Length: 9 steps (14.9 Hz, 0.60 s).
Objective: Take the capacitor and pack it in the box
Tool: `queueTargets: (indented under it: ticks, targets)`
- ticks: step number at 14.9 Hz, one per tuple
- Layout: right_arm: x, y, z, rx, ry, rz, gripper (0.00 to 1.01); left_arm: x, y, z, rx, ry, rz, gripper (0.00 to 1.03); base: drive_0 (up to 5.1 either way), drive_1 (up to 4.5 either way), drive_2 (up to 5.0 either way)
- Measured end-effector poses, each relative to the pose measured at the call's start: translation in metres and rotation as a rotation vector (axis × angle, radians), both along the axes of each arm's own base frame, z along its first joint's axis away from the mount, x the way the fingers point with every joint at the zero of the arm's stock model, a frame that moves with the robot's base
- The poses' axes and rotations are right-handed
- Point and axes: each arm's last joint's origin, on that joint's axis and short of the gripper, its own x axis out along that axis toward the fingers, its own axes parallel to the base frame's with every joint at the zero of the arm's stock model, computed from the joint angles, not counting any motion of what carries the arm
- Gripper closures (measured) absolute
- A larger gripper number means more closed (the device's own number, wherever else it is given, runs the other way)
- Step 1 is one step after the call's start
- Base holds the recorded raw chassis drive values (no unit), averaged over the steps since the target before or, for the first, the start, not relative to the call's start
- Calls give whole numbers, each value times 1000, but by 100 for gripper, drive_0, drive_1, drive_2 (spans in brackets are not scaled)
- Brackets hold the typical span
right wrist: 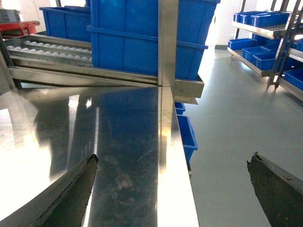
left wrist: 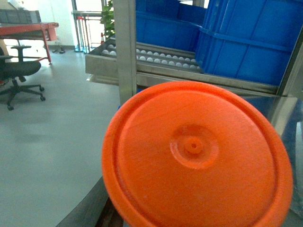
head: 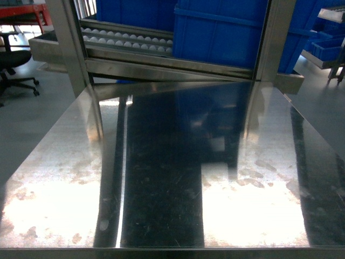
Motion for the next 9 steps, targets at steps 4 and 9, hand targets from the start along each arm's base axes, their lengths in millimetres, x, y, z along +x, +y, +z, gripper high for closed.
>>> queueTargets:
  ticks: [4,9]
  targets:
    - [0,0,0,0,0,0,3,-6,0,0,0,2,0,58,0,0,0]
    - [0,0,0,0,0,0,3,-15,0,-3,0,25,1,58,0,0,0]
